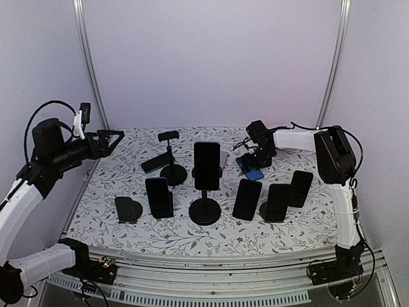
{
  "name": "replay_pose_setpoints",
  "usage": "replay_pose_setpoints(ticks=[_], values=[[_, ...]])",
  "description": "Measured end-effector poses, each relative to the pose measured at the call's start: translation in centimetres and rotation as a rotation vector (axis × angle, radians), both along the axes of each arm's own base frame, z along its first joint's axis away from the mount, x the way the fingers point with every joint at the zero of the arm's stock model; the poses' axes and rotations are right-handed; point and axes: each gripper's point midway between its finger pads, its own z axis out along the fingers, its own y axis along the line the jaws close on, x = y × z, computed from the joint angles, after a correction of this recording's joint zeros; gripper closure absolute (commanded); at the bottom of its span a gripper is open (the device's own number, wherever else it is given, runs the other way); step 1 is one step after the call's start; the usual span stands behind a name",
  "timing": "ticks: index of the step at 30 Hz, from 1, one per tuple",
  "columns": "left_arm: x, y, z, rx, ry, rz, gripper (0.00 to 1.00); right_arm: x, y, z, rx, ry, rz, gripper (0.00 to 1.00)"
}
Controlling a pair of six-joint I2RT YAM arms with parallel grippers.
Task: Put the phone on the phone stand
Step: Pick up the phone at the center of the board.
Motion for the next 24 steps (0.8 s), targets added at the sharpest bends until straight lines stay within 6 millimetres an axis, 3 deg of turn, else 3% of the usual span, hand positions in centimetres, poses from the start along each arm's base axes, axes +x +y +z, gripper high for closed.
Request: replay_pose_setpoints(ticks=[5,16,24], values=[[-0.6,-1.1,0.2,-0.035,0.013,-0.032,0.04,0.1,0.1,0.1,0.008,-0.004,-0.008,0.46],[-1.6,-4.7,-2.0,-0.095,0.102,-0.104,0.03,-0.5,0.3,0.4,0.037,-0.024,-0.038,0.49],[-0.5,-3.7,-2.4,-0.1,0.102,-0.021,0.03,-2.6,0.7,1.0,0.066,-0.002,-0.037,0.49]])
